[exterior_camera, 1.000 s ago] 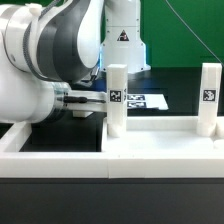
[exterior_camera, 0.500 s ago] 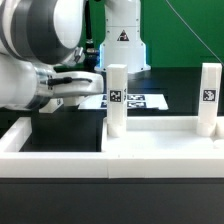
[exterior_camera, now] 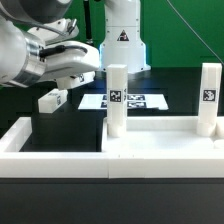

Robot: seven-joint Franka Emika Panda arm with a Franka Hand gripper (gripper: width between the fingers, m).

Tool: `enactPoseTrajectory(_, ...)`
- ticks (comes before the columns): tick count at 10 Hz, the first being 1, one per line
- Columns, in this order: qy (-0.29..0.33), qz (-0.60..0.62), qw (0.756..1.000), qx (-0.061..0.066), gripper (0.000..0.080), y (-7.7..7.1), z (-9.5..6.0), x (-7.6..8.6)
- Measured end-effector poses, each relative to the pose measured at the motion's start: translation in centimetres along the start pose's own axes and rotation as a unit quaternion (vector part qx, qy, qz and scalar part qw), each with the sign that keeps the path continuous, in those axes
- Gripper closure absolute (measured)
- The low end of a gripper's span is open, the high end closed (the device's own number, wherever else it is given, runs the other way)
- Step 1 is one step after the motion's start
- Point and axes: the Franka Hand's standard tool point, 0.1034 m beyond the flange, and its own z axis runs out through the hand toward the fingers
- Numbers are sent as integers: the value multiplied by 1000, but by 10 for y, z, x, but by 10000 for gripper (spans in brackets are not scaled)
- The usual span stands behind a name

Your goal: Assemble desk

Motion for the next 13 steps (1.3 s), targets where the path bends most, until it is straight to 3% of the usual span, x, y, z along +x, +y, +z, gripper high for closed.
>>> enactPoseTrajectory(2,47,-20,999,-12,512,-1,-18,4)
enactPoseTrajectory(5,167,-63,983,-44,512,-22,-70,-16)
enactPoseTrajectory(6,189,-68,978,-50,512,-28,-77,-17)
enactPoseTrajectory(9,282,-72,955,-59,512,-23,-88,-10)
enactPoseTrajectory(12,390,-127,905,-108,512,-43,-137,-17)
enactPoseTrajectory(13,434,-120,887,-101,512,-38,-135,-14)
